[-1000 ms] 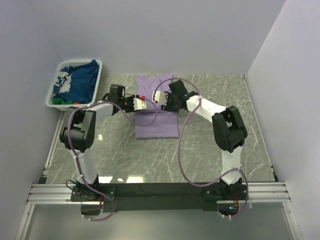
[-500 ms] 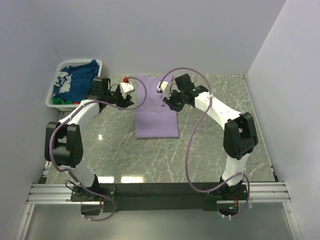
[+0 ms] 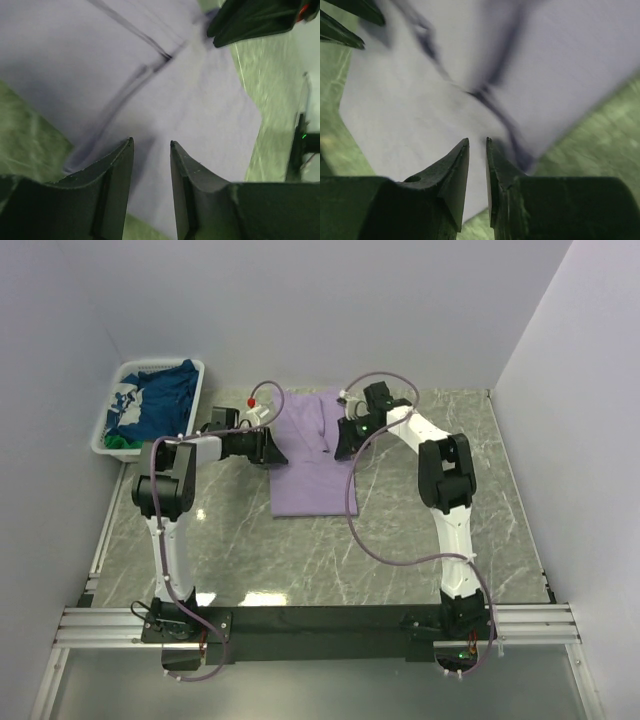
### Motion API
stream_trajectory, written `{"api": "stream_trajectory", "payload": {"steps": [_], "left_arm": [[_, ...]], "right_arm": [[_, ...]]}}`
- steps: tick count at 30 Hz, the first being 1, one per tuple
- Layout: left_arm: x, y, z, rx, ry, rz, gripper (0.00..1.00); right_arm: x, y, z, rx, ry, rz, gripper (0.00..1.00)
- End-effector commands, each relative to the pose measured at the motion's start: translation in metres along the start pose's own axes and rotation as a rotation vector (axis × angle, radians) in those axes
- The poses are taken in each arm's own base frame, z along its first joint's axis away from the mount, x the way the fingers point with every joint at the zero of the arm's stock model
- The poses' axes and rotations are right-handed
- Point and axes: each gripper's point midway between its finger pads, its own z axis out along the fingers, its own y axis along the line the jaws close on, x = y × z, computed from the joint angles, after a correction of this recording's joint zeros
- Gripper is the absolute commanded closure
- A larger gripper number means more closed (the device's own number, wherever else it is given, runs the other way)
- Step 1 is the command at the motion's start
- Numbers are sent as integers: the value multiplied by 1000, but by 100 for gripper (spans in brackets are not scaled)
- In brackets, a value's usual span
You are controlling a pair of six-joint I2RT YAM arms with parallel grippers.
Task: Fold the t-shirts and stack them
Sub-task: Fold the tshirt
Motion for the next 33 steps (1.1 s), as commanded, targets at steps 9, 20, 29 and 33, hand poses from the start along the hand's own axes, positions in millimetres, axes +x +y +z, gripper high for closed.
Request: {"api": "stream_trajectory", "payload": {"steps": [9, 20, 29, 33], "left_arm": [[-37, 2, -13, 71, -48, -162, 57], [40, -93, -39, 196, 29, -255, 56], [111, -66, -21, 137, 146, -484, 59], [121, -53, -27, 106, 160, -541, 59]], "right_arm": [[-9, -21, -14, -78, -47, 340, 73], [46, 95, -39, -225, 5, 275, 68], [116, 70, 3, -206, 169, 417, 69], [127, 67, 2, -197, 202, 447, 70]]}}
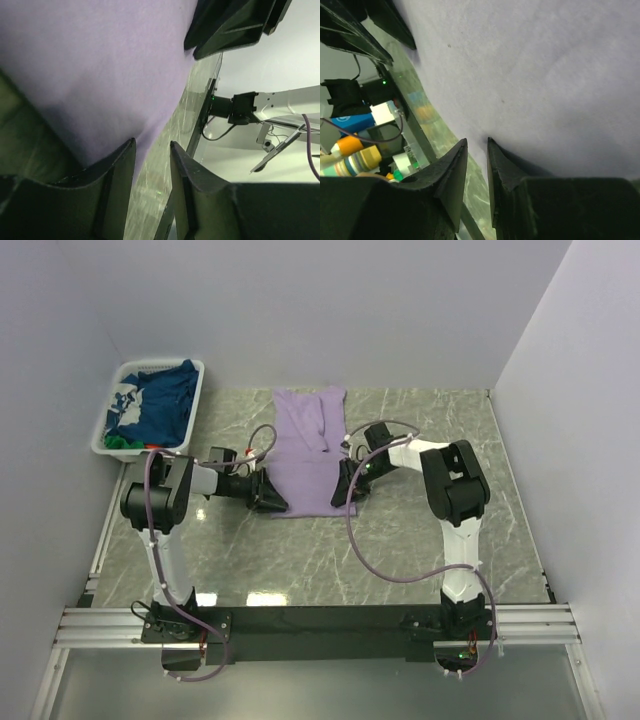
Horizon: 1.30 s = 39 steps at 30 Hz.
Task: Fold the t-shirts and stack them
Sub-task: Fold the tshirt
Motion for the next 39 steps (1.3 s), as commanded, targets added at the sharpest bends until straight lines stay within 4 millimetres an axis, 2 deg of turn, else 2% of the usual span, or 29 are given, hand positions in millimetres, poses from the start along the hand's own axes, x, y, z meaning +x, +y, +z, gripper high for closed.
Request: {"api": "stream_trajectory", "payload": {"steps": [1, 2, 3, 4, 5, 6, 7, 8, 9, 10, 12, 13, 15, 16, 19, 20, 22, 23, 24, 25, 27, 29, 39], "left_arm": [[-3, 11, -10, -49, -9, 14, 59], [-4, 8, -15, -50, -9, 40, 59], [-11, -6, -23, -44, -25, 110, 58], [-4, -11, -28, -45, -4, 185, 58], [-4, -18, -32, -43, -4, 252, 58], [-8, -37, -39, -42, -23, 355, 57], [-8, -39, -44, -54, -21, 494, 57], [0, -43, -48, -63, -1, 531, 57], [1, -55, -55, -76, -4, 624, 57], [2, -53, -58, -93, 9, 768, 57], [11, -53, -67, -158, 35, 914, 55], [10, -49, -69, -189, 45, 1037, 54], [10, -38, -73, -293, 54, 1189, 52], [8, -33, -74, -322, 66, 1301, 51], [8, -24, -71, -414, 74, 1515, 48], [20, -16, -66, -430, 97, 1553, 48], [15, -21, -59, -453, 74, 1702, 45], [17, -26, -52, -451, 66, 1759, 45], [29, -16, -49, -449, 92, 1762, 45], [18, -23, -47, -481, 51, 1824, 45], [23, -19, -40, -486, 70, 1857, 45], [21, -22, -35, -483, 56, 1894, 45], [13, -8, -20, -504, 132, 1939, 46]], "right_arm": [[2, -9, -7, 57, 0, -21, 70], [2, 2, -16, 60, -9, -68, 70], [2, 6, -22, 75, -20, -103, 70], [1, 24, -36, 79, -54, -183, 70], [1, 31, -42, 88, -70, -259, 70], [-1, 32, -50, 141, -91, -316, 69], [-1, 38, -55, 170, -99, -381, 67], [3, 51, -63, 210, -102, -524, 66], [0, 45, -70, 306, -111, -589, 65], [1, 44, -73, 360, -110, -658, 62], [7, 48, -75, 444, -104, -853, 56], [11, 34, -82, 542, -84, -938, 52], [11, 35, -75, 606, -78, -1068, 49], [9, 29, -77, 668, -72, -1111, 48], [12, 25, -66, 725, -58, -1256, 45], [11, 19, -64, 754, -53, -1288, 44], [14, 12, -57, 773, -35, -1319, 44], [9, 11, -57, 795, -55, -1333, 43], [9, 10, -55, 805, -55, -1344, 43], [10, 9, -52, 808, -51, -1357, 43], [13, 2, -47, 816, -29, -1389, 43], [16, 1, -44, 812, -15, -1403, 43], [30, -24, -29, 812, 113, -1427, 47]]}}
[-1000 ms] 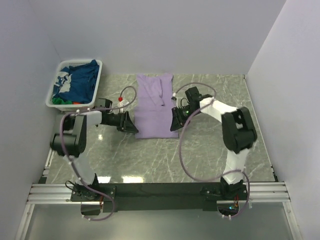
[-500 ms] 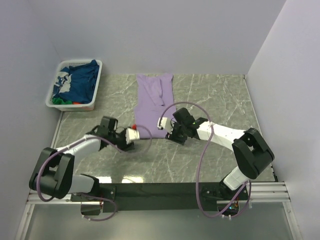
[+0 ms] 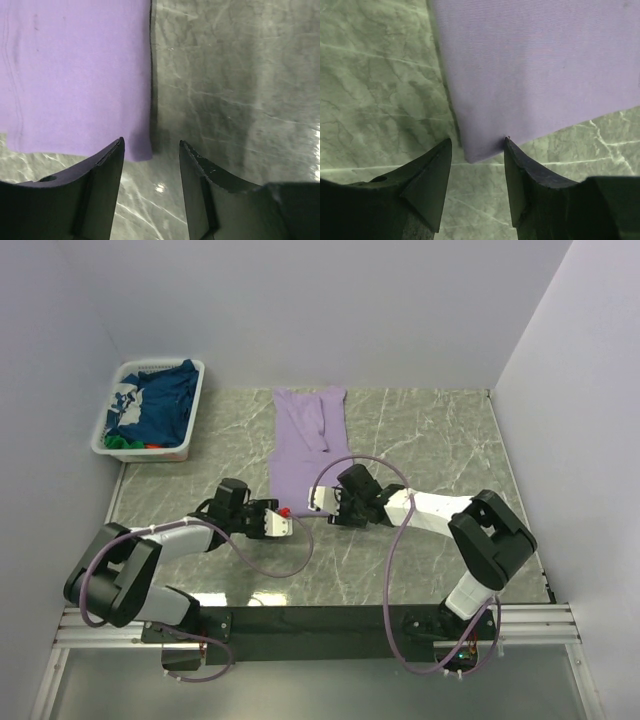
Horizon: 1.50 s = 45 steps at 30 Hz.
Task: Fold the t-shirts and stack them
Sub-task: Fold the tshirt
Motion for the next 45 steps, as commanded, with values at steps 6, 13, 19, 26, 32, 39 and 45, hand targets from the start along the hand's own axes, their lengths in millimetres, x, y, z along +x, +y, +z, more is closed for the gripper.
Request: {"api": "stream_trajectory", "payload": {"steps": [6, 13, 19, 26, 32, 39, 45], "left_arm": [[1, 20, 16, -24, 33, 80, 62], [-33, 7, -3, 86, -56, 9, 99], [-70, -31, -43, 219, -122, -66, 99], [-117, -93, -104, 368, -253, -78, 99], [-147, -122, -147, 442, -367, -82, 99], [-147, -79, -141, 306, -305, -217, 99], [-123, -10, -125, 243, -311, -321, 99]], "right_arm": [[8, -1, 12, 12, 40, -41, 75], [-15, 0, -19, -18, -21, 38, 100], [-27, 31, -65, -108, -83, 72, 100], [-26, 100, -129, -260, -153, -23, 100], [-40, 131, -172, -344, -246, -98, 100], [-67, 88, -173, -261, -285, -85, 100], [-74, 32, -145, -274, -255, -17, 100]]}}
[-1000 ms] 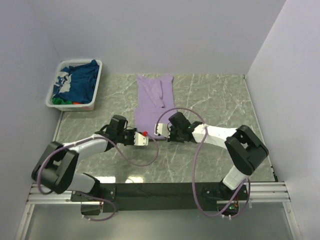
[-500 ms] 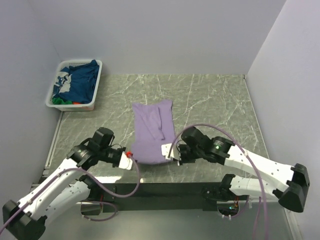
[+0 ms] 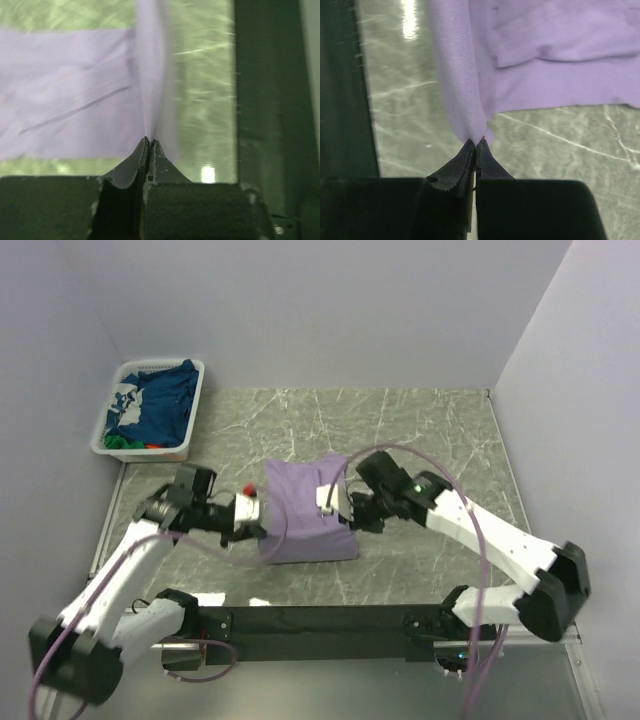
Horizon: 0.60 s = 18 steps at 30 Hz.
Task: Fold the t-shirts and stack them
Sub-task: Fold the tshirt
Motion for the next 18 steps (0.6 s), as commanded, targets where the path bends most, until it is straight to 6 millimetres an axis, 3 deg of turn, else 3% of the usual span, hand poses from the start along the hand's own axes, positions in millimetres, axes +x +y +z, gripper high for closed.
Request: {"api": "stream_trajectory", "payload": {"steps": [1, 2, 4, 5, 7, 8, 10, 11, 15, 18], "left_arm": [[-18, 51, -10, -52, -64, 18, 99], [-6, 66, -3, -32, -47, -36, 99], [-8, 101, -5, -77, -52, -59, 99], [9, 114, 4, -59, -34, -129, 99], [13, 141, 7, -80, -33, -154, 99], [31, 150, 17, -62, -12, -216, 99], [36, 170, 23, -75, -5, -281, 99], [52, 175, 33, -55, 12, -376, 99], [79, 196, 48, -42, 43, -539, 99], [97, 196, 58, -31, 70, -653, 98]], "right_arm": [[-15, -34, 3, -18, -41, -8, 100], [-15, -41, 6, -21, -40, -2, 100], [-9, -66, 20, -11, -31, 29, 100], [-5, -73, 26, -9, -24, 36, 100], [9, -95, 44, -16, 3, 86, 100], [12, -101, 50, -25, 2, 108, 100], [28, -115, 69, -64, 33, 191, 100], [33, -117, 75, -82, 41, 220, 100], [54, -130, 107, -136, 87, 354, 100], [58, -128, 116, -170, 105, 420, 100]]}}
